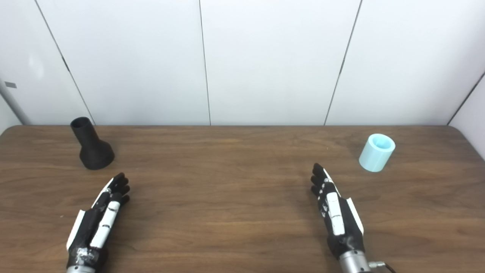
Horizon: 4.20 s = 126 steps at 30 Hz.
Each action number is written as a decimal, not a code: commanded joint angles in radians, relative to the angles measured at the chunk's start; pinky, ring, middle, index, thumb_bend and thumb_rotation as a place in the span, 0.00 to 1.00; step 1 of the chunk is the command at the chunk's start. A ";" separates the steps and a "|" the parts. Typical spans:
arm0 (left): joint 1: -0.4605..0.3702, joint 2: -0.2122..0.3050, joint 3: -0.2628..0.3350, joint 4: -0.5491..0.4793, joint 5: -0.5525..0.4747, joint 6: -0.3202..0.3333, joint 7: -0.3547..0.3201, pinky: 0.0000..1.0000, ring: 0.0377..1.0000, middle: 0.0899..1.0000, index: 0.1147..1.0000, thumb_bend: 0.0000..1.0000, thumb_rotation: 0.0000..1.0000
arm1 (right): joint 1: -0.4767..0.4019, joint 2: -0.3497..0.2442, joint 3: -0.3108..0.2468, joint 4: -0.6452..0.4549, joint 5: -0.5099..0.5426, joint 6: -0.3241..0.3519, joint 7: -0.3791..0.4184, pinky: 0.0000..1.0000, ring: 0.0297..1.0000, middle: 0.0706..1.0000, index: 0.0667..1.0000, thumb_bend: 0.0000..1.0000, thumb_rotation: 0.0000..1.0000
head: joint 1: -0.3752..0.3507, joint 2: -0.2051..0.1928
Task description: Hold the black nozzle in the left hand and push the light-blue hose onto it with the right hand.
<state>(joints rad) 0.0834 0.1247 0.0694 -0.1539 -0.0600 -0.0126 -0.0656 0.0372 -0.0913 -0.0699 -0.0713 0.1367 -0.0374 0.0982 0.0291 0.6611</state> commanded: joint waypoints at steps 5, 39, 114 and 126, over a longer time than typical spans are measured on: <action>0.019 0.008 -0.006 -0.002 0.028 0.019 0.004 0.91 0.92 0.92 0.92 0.44 0.64 | 0.018 0.001 0.006 0.000 0.004 -0.009 0.006 0.97 0.97 0.97 0.94 0.61 1.00 | 0.000 0.004; 0.044 -0.091 -0.094 0.040 0.181 -0.015 0.085 0.91 0.92 0.91 0.91 0.43 0.64 | 0.021 -0.068 -0.044 0.136 0.101 -0.105 0.081 0.96 0.96 0.96 0.96 0.61 1.00 | 0.360 -0.220; -0.500 0.420 -0.040 0.341 0.572 0.293 0.110 0.92 0.88 0.84 0.84 0.87 0.30 | 0.010 -0.061 -0.049 0.130 0.113 -0.089 0.079 0.82 0.90 0.91 0.91 0.69 0.96 | 0.357 -0.143; -0.616 0.462 -0.107 0.496 0.609 0.236 0.121 0.93 0.94 0.89 0.83 0.89 0.30 | 0.012 -0.050 -0.039 0.090 0.093 -0.063 0.060 0.85 0.92 0.94 0.93 0.64 0.97 | 0.340 -0.126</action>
<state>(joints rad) -0.4691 0.5557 -0.0381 0.3499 0.5253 0.2426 0.0348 0.0143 -0.1629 -0.1170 -0.0003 0.2271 -0.1030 0.1594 0.3682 0.5338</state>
